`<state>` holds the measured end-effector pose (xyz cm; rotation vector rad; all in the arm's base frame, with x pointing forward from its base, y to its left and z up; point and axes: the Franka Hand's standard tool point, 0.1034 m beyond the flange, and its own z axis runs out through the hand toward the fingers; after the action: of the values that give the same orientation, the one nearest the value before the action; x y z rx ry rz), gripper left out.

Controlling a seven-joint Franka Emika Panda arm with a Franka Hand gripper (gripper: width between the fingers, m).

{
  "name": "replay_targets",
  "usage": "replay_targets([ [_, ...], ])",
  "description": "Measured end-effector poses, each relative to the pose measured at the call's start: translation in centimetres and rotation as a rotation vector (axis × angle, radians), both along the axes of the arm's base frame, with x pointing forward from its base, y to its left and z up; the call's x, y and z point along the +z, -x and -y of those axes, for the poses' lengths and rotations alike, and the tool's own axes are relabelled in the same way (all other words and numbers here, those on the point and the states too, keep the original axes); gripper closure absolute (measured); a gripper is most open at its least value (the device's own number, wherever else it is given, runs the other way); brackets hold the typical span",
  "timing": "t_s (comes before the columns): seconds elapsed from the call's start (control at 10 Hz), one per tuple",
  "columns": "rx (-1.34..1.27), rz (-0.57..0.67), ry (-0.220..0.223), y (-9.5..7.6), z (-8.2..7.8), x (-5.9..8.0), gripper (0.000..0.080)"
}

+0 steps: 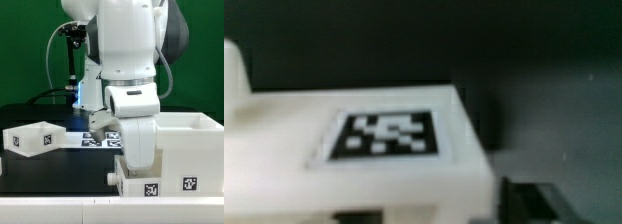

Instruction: Assemble drawer

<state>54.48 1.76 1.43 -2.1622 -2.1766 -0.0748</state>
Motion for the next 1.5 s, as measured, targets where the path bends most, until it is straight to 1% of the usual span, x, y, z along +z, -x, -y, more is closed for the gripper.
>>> replay_targets([
  [0.1,-0.029,-0.015,0.01,-0.4,-0.2,1.0,0.0293],
  [0.2,-0.024,-0.029,0.016,-0.9,-0.3,2.5,0.0293],
  [0.3,0.009,-0.028,-0.024,-1.9,1.1,4.1,0.0191],
  [0.4,-0.012,-0.041,-0.057,-2.6,3.0,5.0,0.0191],
  [0.5,0.004,-0.041,-0.081,-3.3,4.5,5.5,0.0158],
  [0.6,0.019,-0.03,-0.112,-3.6,5.9,5.4,0.0158],
  [0.7,0.051,-0.028,-0.176,-3.4,7.1,4.7,0.0151],
  [0.8,0.053,-0.038,-0.252,-3.1,8.4,3.5,0.015],
  [0.9,0.032,-0.044,-0.264,-3.2,9.0,3.3,0.015],
  [1.1,0.037,-0.047,-0.261,-3.2,8.8,3.2,0.015],
  [1.2,0.007,-0.065,-0.266,-3.1,7.9,2.8,0.015],
  [1.3,-0.004,-0.079,-0.276,-3.1,6.4,2.4,0.015],
  [1.5,-0.03,-0.099,-0.288,-2.5,4.2,1.5,0.015],
])
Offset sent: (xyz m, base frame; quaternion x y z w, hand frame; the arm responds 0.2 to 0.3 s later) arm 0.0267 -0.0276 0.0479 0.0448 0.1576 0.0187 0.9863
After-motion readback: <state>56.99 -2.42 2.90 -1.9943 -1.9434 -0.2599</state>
